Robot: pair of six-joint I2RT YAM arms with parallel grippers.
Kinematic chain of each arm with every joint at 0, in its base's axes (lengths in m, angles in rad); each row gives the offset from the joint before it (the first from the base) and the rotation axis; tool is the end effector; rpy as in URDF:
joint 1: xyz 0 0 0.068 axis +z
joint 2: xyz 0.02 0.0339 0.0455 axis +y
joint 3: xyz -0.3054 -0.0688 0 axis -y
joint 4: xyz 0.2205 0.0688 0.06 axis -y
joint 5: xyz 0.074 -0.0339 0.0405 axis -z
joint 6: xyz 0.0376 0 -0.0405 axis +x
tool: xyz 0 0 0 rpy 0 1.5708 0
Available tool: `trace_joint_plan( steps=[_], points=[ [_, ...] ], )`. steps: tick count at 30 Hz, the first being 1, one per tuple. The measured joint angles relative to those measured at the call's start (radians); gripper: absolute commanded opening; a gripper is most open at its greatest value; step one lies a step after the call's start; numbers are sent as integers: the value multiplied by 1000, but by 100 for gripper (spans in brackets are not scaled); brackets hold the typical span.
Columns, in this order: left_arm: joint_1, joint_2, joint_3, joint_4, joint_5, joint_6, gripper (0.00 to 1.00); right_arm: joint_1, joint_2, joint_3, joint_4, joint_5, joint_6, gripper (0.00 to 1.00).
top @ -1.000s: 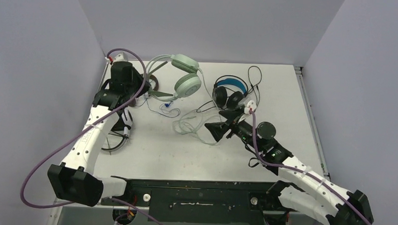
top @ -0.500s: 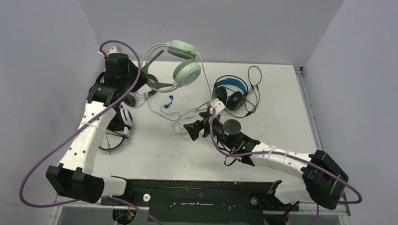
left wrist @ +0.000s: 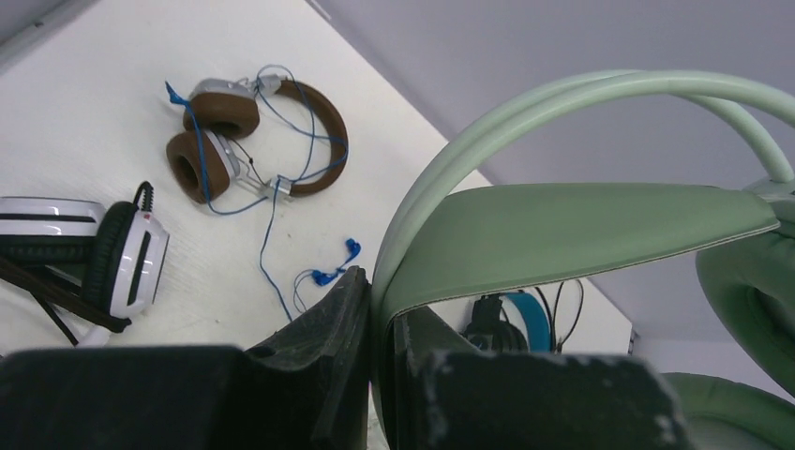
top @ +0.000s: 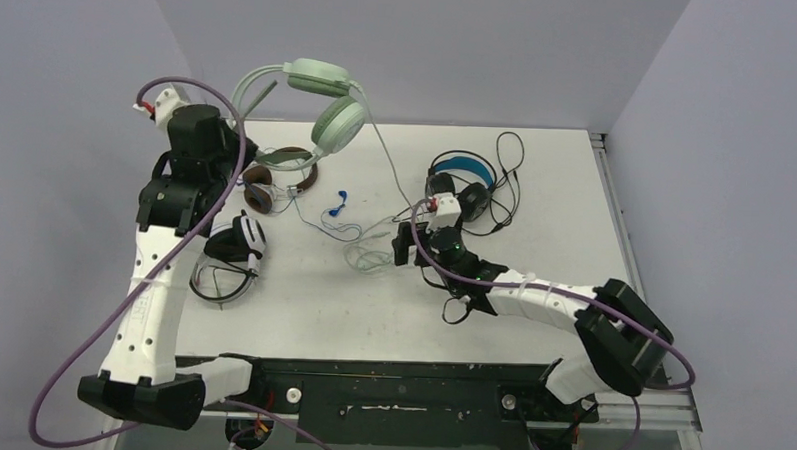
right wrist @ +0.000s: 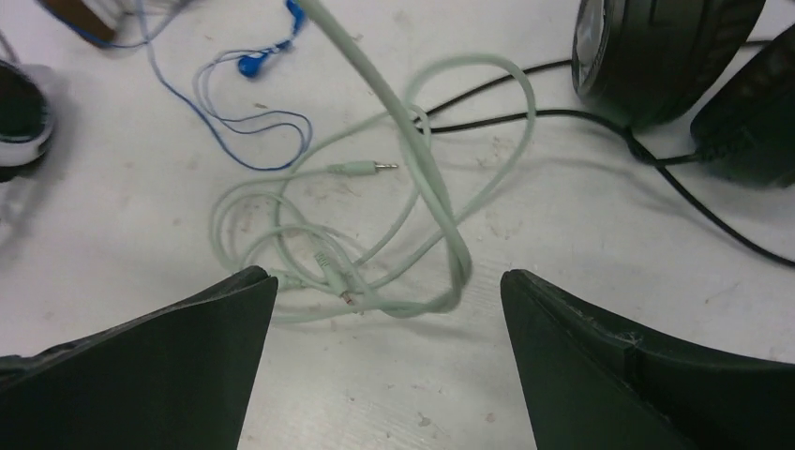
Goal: Wrap the headphones
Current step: Straighten the headphones cable.
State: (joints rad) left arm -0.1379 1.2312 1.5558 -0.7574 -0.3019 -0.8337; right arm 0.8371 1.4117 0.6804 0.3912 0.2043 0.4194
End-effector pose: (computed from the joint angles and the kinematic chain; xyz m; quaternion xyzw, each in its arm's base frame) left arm 0.2074 -0.0175 0.4826 -0.3601 0.7553 -0.1367 0.5302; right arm 0.1933 0.2031 0.2755 -0.1108 0.8069 0.2701 0.5135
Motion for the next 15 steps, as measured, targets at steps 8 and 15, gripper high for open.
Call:
trace_joint_plan(
  steps=[8,15],
  points=[
    [2,-89,0,37,-112,2,0,50,354,338,-272,194,222,96],
    [2,-89,0,27,-196,21,0,60,534,459,-381,280,371,81]
  ],
)
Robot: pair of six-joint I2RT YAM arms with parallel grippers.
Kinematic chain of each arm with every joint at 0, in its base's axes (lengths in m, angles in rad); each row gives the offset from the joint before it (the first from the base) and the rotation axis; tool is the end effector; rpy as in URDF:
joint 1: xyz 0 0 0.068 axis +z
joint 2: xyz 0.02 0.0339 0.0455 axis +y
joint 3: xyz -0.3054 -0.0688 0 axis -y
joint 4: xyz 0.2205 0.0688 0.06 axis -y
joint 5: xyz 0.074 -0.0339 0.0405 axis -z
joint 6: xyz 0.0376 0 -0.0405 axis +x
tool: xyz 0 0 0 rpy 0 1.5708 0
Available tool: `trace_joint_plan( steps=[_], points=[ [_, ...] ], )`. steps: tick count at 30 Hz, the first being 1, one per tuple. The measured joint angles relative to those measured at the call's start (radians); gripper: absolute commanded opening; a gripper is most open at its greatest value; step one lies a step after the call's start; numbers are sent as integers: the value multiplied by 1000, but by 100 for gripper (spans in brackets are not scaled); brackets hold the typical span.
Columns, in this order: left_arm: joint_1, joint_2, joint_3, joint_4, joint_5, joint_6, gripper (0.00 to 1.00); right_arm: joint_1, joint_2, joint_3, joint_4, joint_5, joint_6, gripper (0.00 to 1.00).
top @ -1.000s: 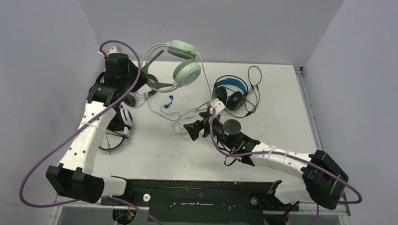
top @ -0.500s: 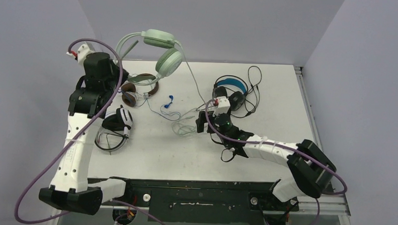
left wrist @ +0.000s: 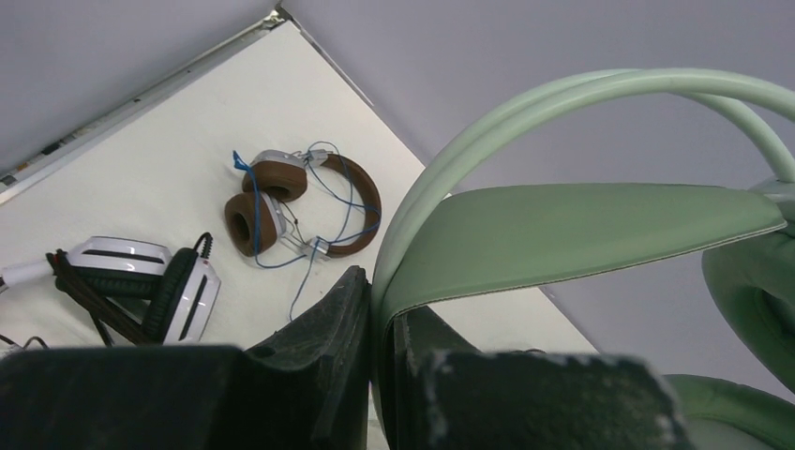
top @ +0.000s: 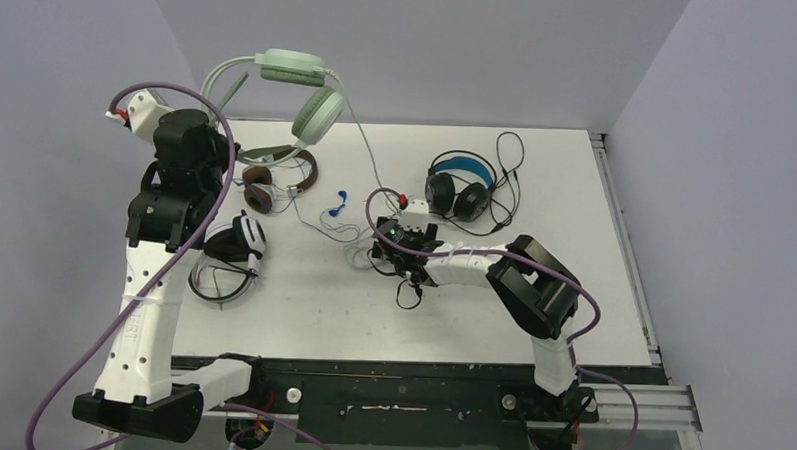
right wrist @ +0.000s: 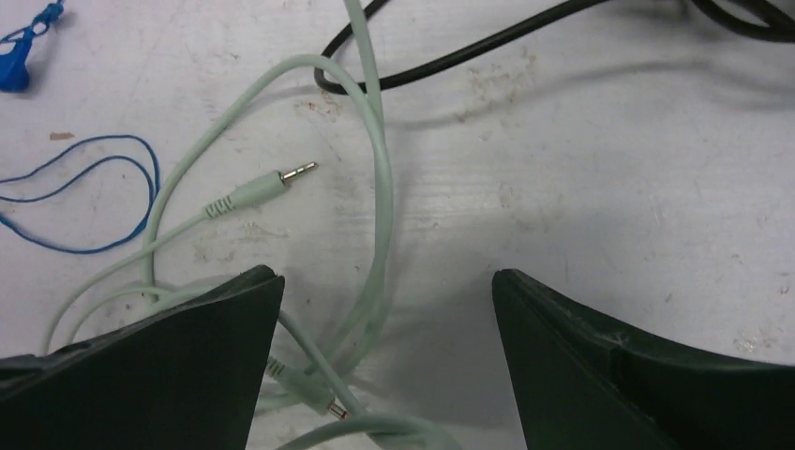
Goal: Wrap the headphones
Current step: Straighten the headphones cable.
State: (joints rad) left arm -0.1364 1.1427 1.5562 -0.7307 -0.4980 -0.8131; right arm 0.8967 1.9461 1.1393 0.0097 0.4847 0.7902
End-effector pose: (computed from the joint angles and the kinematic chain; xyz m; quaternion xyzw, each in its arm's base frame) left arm 0.1736 -0.0057 0.5015 -0.3969 0.6925 -0.0823 0.5968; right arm 0.2651 0.3037 0.2032 0.0426 0.9026 0.1258 0.4095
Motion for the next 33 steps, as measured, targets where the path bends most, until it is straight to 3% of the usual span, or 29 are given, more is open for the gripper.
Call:
trace_joint_plan(
  steps=[3,6,7,9,13,17,19,20,22,23,27,30,33],
  points=[
    [0,0,1,-1,-40,15,0,-21,14,-2,-14,16,27,59],
    [0,0,2,-2,-72,31,0,-58,3,-29,2,11,28,19],
    [0,0,2,-2,-78,36,0,-75,-8,-44,0,8,25,13],
    [0,0,6,-4,-93,43,0,-111,-39,-78,-34,25,25,11],
    [-4,1,24,-21,-130,69,0,-162,-208,-211,-153,132,33,18],
    [-8,18,64,-43,-190,101,0,-254,-562,-370,-278,228,34,23],
    [-7,33,103,-43,-258,124,0,-366,-730,-403,-314,233,34,27],
    [-7,36,119,-40,-298,136,0,-435,-803,-410,-327,233,34,34],
    [-6,37,144,-33,-394,153,0,-567,-935,-414,-349,241,37,66],
    [-6,35,155,-26,-451,160,0,-608,-982,-414,-358,249,41,73],
    [0,11,165,15,-630,183,0,-714,-1114,-388,-394,267,6,80],
    [3,-34,144,57,-649,203,0,-753,-1103,-346,-357,148,-115,88],
    [1,-77,124,89,-565,204,0,-758,-1076,-334,-269,-172,-263,88]
  ],
)
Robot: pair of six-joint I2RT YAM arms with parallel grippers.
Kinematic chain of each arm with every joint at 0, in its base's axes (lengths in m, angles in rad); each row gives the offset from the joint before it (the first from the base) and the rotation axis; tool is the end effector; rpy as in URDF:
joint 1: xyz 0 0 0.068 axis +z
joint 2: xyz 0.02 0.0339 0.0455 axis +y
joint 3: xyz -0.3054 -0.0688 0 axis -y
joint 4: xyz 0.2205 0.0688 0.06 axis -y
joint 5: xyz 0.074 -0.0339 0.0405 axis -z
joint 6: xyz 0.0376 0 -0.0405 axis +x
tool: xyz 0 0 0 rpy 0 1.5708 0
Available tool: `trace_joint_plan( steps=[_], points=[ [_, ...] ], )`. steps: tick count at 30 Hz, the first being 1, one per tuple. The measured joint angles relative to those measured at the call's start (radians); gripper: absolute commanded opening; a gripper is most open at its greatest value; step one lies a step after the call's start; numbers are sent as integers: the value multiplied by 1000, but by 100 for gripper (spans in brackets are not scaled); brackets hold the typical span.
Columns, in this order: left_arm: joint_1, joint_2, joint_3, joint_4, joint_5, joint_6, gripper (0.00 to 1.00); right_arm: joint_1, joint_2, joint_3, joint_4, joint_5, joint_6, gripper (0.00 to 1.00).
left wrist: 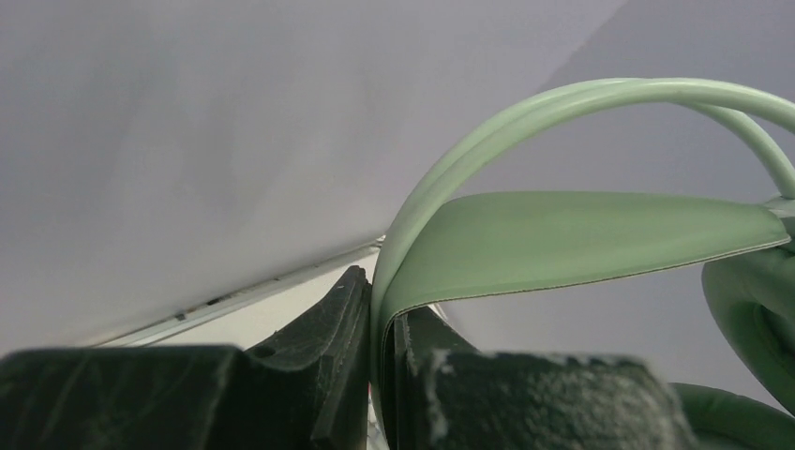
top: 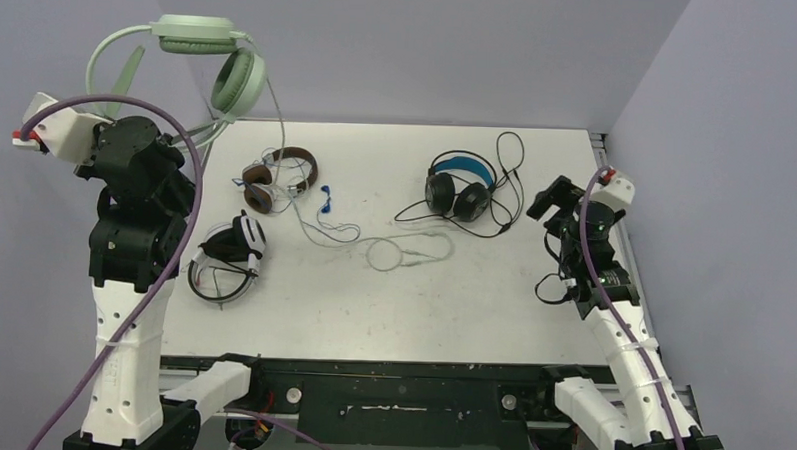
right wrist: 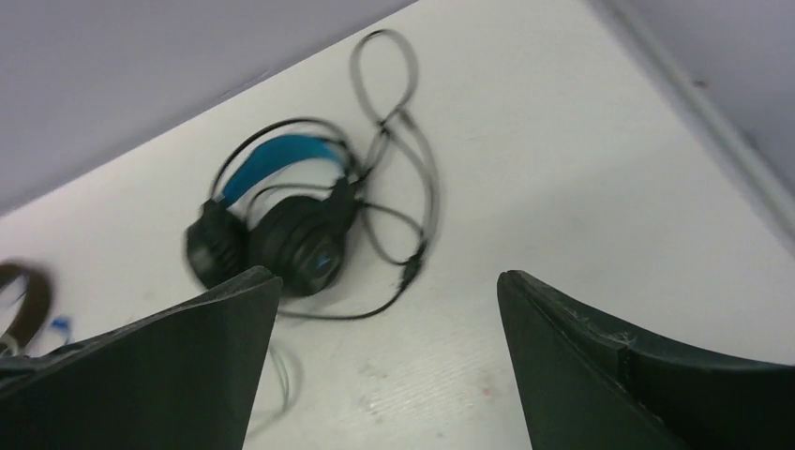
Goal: Wrap the headphones
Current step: Straighten the headphones cable.
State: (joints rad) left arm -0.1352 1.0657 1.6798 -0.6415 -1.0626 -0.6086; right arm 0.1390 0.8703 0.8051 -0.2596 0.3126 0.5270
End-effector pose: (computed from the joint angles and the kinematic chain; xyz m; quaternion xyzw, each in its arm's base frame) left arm 0.1135 0.0177 0.5543 -0.4884 0.5178 0.1198 0.6921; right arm 0.1513 0.0095 0.3575 0.2438 0.7697 0.0689 0.5860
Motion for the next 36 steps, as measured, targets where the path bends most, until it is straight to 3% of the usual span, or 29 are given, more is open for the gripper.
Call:
trace_joint_plan(
  steps=[6,11,17,23,26,34,36],
  points=[
    [-2,5,-6,21,223,-29,0,35,49,-42,209,-496,-96,85],
    [-2,58,14,6,355,-37,0,220,166,-47,343,-680,-171,86],
    [-2,110,142,-7,521,-80,0,419,315,-44,526,-788,-256,86],
    [-2,152,304,14,675,-154,0,512,475,-12,683,-847,-283,99],
    [-2,174,357,28,724,-182,0,523,549,38,735,-873,-285,100],
    [-2,225,386,51,811,-222,0,526,674,164,826,-871,-267,81],
    [-2,238,386,51,819,-226,0,526,693,176,853,-872,-251,81]
  ],
)
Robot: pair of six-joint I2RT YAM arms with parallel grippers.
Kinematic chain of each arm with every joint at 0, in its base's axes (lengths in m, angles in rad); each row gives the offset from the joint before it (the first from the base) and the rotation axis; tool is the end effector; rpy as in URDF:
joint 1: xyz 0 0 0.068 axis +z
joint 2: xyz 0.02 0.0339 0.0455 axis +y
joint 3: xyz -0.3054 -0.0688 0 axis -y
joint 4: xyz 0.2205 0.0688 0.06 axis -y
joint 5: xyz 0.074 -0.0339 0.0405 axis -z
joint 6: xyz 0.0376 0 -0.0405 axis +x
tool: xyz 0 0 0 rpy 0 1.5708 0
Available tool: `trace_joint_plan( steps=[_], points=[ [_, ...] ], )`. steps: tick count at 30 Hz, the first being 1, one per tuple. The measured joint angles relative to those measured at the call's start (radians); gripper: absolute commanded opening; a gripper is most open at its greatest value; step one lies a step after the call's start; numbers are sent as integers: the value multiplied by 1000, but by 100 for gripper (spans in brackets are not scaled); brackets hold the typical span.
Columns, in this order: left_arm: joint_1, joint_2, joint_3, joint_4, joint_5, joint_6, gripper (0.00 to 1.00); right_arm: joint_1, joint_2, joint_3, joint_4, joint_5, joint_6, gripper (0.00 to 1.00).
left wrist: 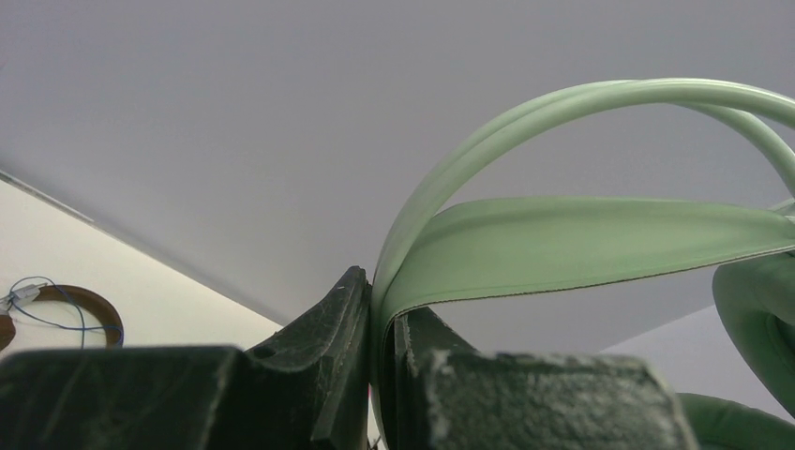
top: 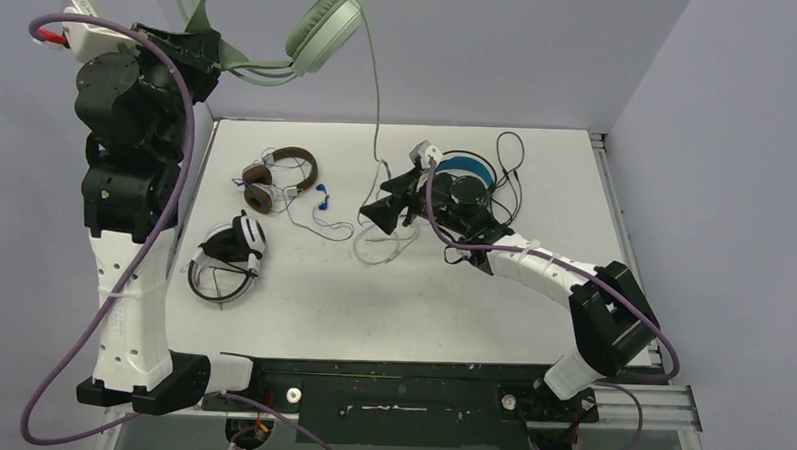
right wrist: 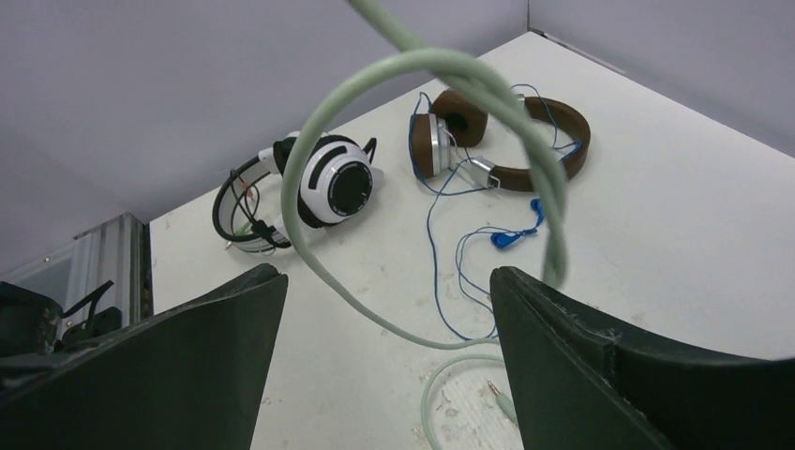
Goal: Wrap the headphones
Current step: Straighten the headphones cable.
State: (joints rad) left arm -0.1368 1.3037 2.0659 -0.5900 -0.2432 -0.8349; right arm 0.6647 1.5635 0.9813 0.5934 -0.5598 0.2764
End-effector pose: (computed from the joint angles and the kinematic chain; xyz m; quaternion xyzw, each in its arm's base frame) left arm 0.1660 -0.0137 0.6227 -0.3057 0.5687 -0.2857 0.7082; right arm 0.2559 0.2259 0.3489 -0.3231 0.6252 0.4830 0.5210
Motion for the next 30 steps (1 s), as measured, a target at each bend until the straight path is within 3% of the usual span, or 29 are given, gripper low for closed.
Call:
trace_joint_plan(
  steps=[10,15,19,21,28,30],
  points=[
    [0,20,0,2,16,-19,0,6,103,135,88,-7,100,66],
    [0,21,0,2,16,-19,0,18,167,224,101,-5,123,34],
    [0,25,3,-1,1,-10,0,19,184,234,82,-5,135,36],
    [-1,43,38,-23,-34,16,0,19,174,214,80,2,129,36],
    [0,94,127,-39,-295,182,0,-48,1,-44,35,12,117,21],
    [3,93,126,-34,-384,238,0,-93,-59,-110,10,14,115,4]
  ],
)
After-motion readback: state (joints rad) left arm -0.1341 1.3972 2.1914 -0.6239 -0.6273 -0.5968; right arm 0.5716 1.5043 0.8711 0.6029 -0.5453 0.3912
